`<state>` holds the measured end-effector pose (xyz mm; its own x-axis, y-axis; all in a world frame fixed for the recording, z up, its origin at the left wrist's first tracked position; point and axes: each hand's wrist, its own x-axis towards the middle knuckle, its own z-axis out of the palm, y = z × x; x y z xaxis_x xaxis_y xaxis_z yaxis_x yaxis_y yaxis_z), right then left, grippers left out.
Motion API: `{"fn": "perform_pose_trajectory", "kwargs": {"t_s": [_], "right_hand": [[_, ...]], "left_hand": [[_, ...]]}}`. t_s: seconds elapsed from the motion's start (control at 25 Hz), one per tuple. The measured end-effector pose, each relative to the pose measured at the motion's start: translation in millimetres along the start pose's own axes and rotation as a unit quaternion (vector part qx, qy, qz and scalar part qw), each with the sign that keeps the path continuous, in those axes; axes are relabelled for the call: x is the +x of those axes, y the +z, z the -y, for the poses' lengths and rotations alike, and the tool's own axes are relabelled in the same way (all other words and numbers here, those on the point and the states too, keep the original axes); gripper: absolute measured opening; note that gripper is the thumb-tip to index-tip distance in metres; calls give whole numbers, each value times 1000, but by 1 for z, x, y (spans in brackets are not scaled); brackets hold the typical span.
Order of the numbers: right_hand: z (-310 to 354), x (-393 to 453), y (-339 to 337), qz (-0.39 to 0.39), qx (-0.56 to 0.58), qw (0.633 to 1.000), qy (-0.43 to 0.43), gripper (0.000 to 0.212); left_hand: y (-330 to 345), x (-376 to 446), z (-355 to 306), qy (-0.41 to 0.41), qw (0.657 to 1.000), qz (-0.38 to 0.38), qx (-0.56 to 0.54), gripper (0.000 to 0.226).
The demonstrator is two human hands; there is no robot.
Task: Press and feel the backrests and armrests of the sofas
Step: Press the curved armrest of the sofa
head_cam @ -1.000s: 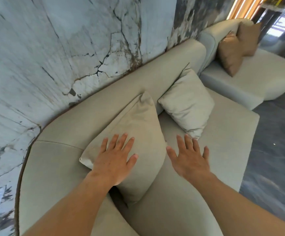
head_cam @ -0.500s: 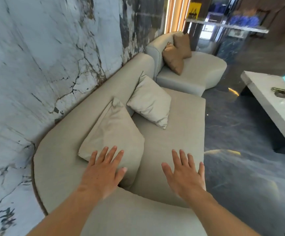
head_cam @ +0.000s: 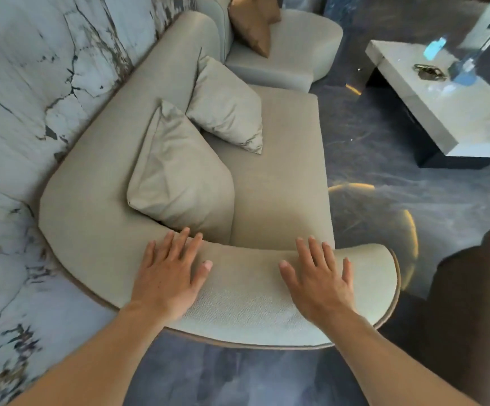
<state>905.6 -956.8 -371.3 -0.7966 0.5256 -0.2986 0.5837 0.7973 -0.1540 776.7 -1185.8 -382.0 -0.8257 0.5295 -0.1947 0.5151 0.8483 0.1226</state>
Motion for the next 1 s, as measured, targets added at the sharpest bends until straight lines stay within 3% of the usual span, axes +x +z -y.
{"fn": "perform_pose_trajectory", "kwargs": {"t_s": [0.32, 0.6, 0.8, 1.0], "right_hand": [[41, -44, 30, -23, -3, 1000, -6, 79], [40, -65, 49, -50, -5, 998, -23, 78], [30, -58, 66, -125, 3, 992, -27, 76], [32, -50, 89, -268, 16, 963, -30, 65]], "left_hand": [[8, -30, 39, 16, 999, -22, -20, 78], [22, -39, 19, 49, 997, -46, -42, 76], [41, -33, 2, 49, 993, -100, 29, 77], [51, -31, 1, 62, 982, -172, 39, 69]]}}
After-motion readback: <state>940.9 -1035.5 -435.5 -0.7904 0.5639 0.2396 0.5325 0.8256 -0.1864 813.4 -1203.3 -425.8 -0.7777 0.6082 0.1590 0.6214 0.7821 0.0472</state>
